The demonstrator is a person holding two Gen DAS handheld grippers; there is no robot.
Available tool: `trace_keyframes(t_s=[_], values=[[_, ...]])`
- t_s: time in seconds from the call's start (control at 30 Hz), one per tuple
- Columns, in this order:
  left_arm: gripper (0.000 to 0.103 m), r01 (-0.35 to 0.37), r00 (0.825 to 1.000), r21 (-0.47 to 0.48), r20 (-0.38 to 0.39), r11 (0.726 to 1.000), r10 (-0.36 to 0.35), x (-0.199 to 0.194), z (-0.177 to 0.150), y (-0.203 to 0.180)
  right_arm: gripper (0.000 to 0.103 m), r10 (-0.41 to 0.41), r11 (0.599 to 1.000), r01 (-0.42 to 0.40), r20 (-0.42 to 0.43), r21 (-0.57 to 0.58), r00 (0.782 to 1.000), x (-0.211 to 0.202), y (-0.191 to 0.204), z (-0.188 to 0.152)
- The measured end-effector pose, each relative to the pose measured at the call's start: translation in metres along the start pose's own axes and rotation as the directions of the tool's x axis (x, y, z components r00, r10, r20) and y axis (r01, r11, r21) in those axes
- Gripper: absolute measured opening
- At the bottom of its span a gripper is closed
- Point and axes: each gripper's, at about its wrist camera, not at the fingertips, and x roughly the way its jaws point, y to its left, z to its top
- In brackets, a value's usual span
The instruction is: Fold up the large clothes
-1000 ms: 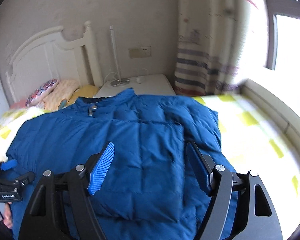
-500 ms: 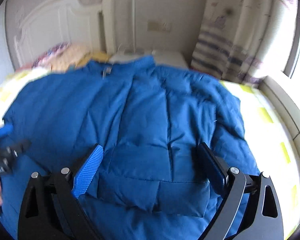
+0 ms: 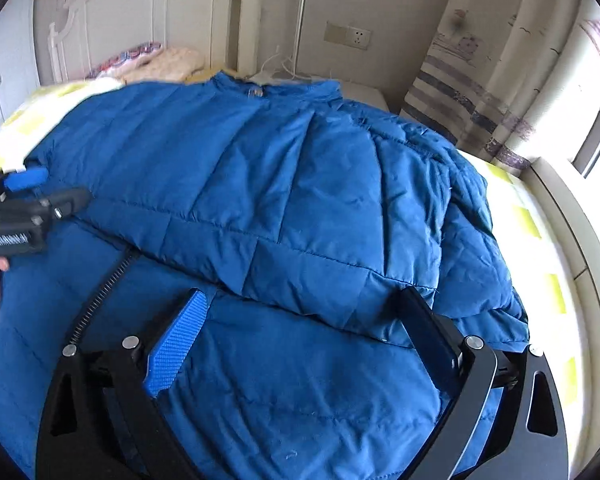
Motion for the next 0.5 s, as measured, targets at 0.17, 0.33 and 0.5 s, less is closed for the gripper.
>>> trace_keyframes(t_s=[0.17,0.33,0.5], values=[[0.101,-0.003,0.997,0.05,0.084,0.999,-0.002,-0.042,-0.012,-0.016,0.089,0.102,0.994,-0.098,0.122,-0.045,0.987,-0.034,0.012,-0.005],[0.101,0.026,0.999,0.184,0.024,0.983,-0.031,-0.036,-0.033,-0.052,0.059,0.17,0.979,-0.17,-0.01,-0.114,0.985,-0.004,0.036,-0.014],[0.101,0.079,0.996,0.098,-0.058,0.992,-0.074,-0.021,-0.033,-0.034,0.058,0.153,0.983,-0.154,-0.016,-0.103,0.988,-0.005,0.035,-0.013]])
